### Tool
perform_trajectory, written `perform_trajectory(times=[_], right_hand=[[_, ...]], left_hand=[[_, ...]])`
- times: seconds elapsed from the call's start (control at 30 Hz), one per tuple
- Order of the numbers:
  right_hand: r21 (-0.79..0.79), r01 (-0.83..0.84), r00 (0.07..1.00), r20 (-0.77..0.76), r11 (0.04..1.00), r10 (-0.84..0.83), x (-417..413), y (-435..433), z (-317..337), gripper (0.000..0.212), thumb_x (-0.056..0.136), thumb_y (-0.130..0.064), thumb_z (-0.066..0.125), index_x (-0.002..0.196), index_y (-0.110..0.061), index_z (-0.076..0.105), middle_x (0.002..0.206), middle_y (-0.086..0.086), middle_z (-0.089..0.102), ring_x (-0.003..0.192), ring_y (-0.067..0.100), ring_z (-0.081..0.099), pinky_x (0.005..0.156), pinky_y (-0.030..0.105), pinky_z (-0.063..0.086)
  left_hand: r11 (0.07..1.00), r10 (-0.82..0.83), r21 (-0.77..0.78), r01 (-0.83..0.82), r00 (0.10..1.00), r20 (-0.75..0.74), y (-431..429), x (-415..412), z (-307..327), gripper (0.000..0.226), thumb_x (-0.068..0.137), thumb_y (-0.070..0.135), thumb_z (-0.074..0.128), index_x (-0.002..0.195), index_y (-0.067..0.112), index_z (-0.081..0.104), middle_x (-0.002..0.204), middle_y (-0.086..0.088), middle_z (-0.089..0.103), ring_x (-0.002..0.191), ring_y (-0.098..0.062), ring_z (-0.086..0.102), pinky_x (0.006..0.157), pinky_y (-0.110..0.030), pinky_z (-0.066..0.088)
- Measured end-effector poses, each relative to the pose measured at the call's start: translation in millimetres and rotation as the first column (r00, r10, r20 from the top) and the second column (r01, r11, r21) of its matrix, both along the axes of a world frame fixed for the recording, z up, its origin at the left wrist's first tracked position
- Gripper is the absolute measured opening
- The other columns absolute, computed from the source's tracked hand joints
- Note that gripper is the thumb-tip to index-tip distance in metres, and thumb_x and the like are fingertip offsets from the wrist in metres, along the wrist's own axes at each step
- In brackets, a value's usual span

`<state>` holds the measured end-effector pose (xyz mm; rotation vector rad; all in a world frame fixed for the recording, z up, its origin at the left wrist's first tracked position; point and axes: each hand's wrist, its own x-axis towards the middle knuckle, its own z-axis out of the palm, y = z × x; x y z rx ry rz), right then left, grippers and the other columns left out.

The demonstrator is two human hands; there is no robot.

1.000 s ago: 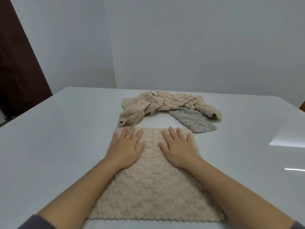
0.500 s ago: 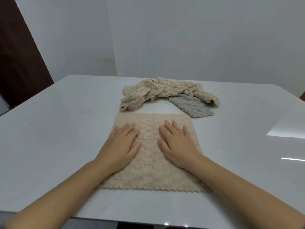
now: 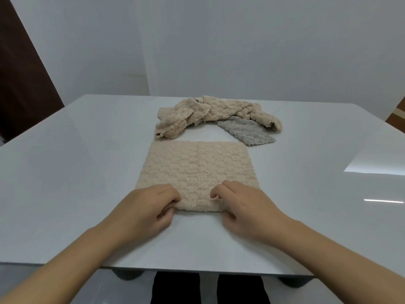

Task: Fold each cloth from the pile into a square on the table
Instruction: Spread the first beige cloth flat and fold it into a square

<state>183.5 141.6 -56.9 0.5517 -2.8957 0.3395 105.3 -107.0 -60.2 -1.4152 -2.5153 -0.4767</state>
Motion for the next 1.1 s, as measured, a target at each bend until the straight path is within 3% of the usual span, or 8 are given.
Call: perform_trajectory(times=[0.2, 0.4, 0.5, 0.6, 0.8, 0.9, 0.97, 1.1], right_hand=[[0.054, 0.13, 0.99, 0.05, 0.99, -0.132, -2, 12, 1, 0.058, 0.078, 0.005, 0.043, 0.125, -0.028, 0.04, 0.118, -0.009, 0.051, 0.106, 0.018, 0.049, 0.077, 0.035, 0.045], [-0.127, 0.199, 0.977, -0.051, 0.972, -0.206, -10, 19, -2, 0.053, 0.081, -0.006, 0.053, 0.129, -0.026, 0.046, 0.118, -0.006, 0.059, 0.091, 0.021, 0.06, 0.068, 0.038, 0.05], [-0.199, 0.217, 0.971, -0.054, 0.956, -0.232, -17, 23, -2, 0.053, 0.081, -0.002, 0.053, 0.131, -0.021, 0.049, 0.119, -0.004, 0.058, 0.071, 0.014, 0.049, 0.067, 0.038, 0.049], [-0.247, 0.199, 0.975, -0.046, 0.948, -0.217, -24, 32, -5, 0.055, 0.077, 0.007, 0.049, 0.126, -0.019, 0.051, 0.113, -0.008, 0.053, 0.085, 0.009, 0.05, 0.075, 0.037, 0.049], [-0.448, 0.223, 0.954, -0.083, 0.866, -0.289, -31, 40, -4, 0.03, 0.085, -0.002, 0.055, 0.105, -0.022, 0.059, 0.093, -0.015, 0.061, 0.078, 0.005, 0.059, 0.074, 0.019, 0.046], [-0.582, 0.272, 0.948, 0.026, 0.767, -0.316, -33, 46, -2, 0.015, 0.089, -0.009, 0.062, 0.093, -0.024, 0.065, 0.06, -0.018, 0.06, 0.056, 0.004, 0.051, 0.057, 0.012, 0.039], [-0.62, 0.3, 0.944, 0.087, 0.725, -0.317, -37, 51, -2, 0.007, 0.091, -0.019, 0.064, 0.086, -0.018, 0.068, 0.059, -0.015, 0.061, 0.056, 0.006, 0.05, 0.057, 0.017, 0.04], [-0.593, 0.358, 0.927, 0.13, 0.721, -0.353, -54, 59, 0, 0.039, 0.095, -0.03, 0.058, 0.069, -0.002, 0.05, 0.06, 0.0, 0.046, 0.059, 0.014, 0.038, 0.057, 0.023, 0.033]], left_hand=[[0.991, 0.135, 0.001, -0.135, 0.99, 0.042, -14, -9, -6, 0.041, 0.074, 0.004, 0.059, 0.104, 0.03, 0.055, 0.099, 0.024, 0.057, 0.089, 0.003, 0.051, 0.065, -0.01, 0.04], [0.873, 0.297, 0.254, -0.417, 0.867, 0.401, -22, -15, -1, 0.021, 0.085, 0.011, 0.063, 0.084, 0.032, 0.063, 0.078, 0.02, 0.065, 0.072, -0.001, 0.058, 0.065, -0.016, 0.044], [0.769, 0.338, 0.319, -0.555, 0.775, 0.535, -29, -23, 1, 0.005, 0.086, 0.021, 0.069, 0.08, 0.022, 0.069, 0.066, 0.011, 0.065, 0.058, -0.003, 0.053, 0.062, -0.025, 0.046], [0.727, 0.295, 0.337, -0.599, 0.714, 0.635, -36, -30, 0, 0.009, 0.087, 0.021, 0.069, 0.077, 0.021, 0.071, 0.07, 0.004, 0.07, 0.061, -0.006, 0.058, 0.06, -0.02, 0.042], [0.736, 0.282, 0.33, -0.591, 0.71, 0.645, -40, -36, 1, 0.014, 0.091, 0.024, 0.063, 0.081, 0.031, 0.071, 0.072, 0.005, 0.072, 0.064, -0.005, 0.062, 0.06, -0.016, 0.043], [0.732, 0.3, 0.328, -0.597, 0.715, 0.632, -40, -39, 2, 0.016, 0.092, 0.026, 0.061, 0.08, 0.031, 0.07, 0.068, 0.004, 0.071, 0.059, -0.005, 0.06, 0.057, -0.016, 0.042], [0.735, 0.308, 0.311, -0.603, 0.704, 0.639, -39, -42, 4, 0.017, 0.093, 0.026, 0.061, 0.079, 0.03, 0.069, 0.065, 0.004, 0.07, 0.055, -0.004, 0.059, 0.055, -0.017, 0.043], [0.71, 0.41, 0.284, -0.645, 0.706, 0.578, -29, -57, 9, 0.02, 0.091, 0.029, 0.062, 0.074, 0.023, 0.069, 0.069, 0.007, 0.071, 0.072, -0.014, 0.065, 0.067, -0.028, 0.047]])
